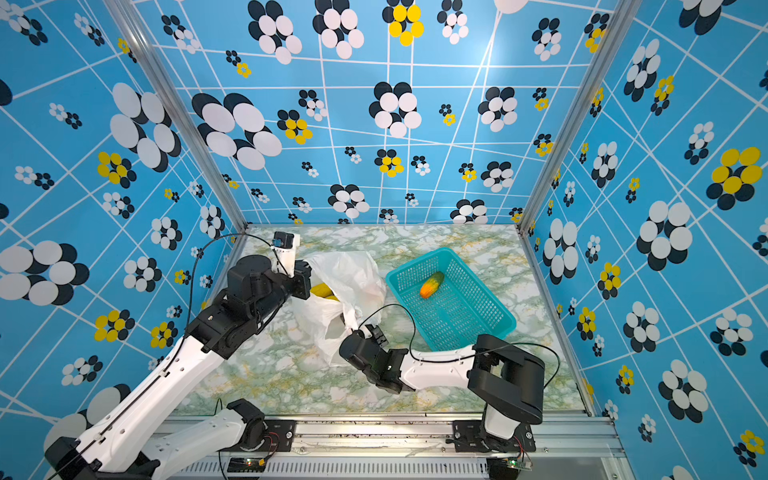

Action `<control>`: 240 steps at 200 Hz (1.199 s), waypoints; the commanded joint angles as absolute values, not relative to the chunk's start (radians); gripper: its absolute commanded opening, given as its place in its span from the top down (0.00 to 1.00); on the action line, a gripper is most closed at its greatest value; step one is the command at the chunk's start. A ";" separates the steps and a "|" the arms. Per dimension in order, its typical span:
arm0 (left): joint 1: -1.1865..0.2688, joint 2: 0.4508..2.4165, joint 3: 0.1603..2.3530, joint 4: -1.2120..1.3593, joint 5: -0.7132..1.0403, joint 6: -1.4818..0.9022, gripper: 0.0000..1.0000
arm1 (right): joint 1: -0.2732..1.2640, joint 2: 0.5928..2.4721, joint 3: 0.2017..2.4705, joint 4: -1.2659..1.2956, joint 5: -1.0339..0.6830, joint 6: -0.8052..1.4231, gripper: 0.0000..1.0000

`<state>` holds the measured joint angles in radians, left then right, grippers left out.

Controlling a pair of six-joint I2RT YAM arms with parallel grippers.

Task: Untie the knot of the plastic bag and take out the fruit
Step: 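Move the right gripper back to the bag opening held by the left gripper, then lower the right gripper into the bag toward the yellow-orange papaya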

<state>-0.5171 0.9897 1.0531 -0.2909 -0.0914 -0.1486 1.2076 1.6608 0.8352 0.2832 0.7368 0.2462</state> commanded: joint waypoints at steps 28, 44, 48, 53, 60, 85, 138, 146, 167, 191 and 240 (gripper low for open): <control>-0.509 0.958 1.028 -0.236 0.030 -0.146 1.00 | 1.162 1.631 0.809 0.259 0.776 0.597 0.57; -0.511 0.971 1.034 -0.241 0.036 -0.146 1.00 | 1.162 1.652 0.844 0.248 0.737 0.643 0.51; -0.510 0.974 1.034 -0.241 0.036 -0.146 1.00 | 1.163 1.659 0.852 0.243 0.731 0.655 0.49; -0.511 0.977 1.034 -0.240 0.032 -0.146 1.00 | 1.163 1.666 0.862 0.235 0.726 0.672 0.47; -0.511 0.980 1.034 -0.241 0.026 -0.146 1.00 | 1.163 1.675 0.870 0.239 0.717 0.694 0.42; -0.511 0.990 1.043 -0.253 0.002 -0.146 1.00 | 1.162 1.691 0.835 0.419 0.548 0.608 0.22; -0.511 1.002 1.048 -0.258 -0.015 -0.147 1.00 | 1.162 1.648 0.626 0.997 0.202 0.440 0.02; -0.510 1.003 1.048 -0.258 -0.013 -0.147 1.00 | 1.162 1.630 0.609 1.018 0.221 0.437 0.01; -0.511 1.002 1.048 -0.258 -0.013 -0.149 1.00 | 1.162 1.573 0.608 0.952 0.298 0.410 0.01; -0.511 1.003 1.048 -0.256 -0.017 -0.150 1.00 | 1.162 1.497 0.606 0.879 0.393 0.368 0.01; -0.509 1.005 1.048 -0.256 -0.025 -0.149 1.00 | 1.163 1.393 0.636 0.645 0.674 0.317 0.01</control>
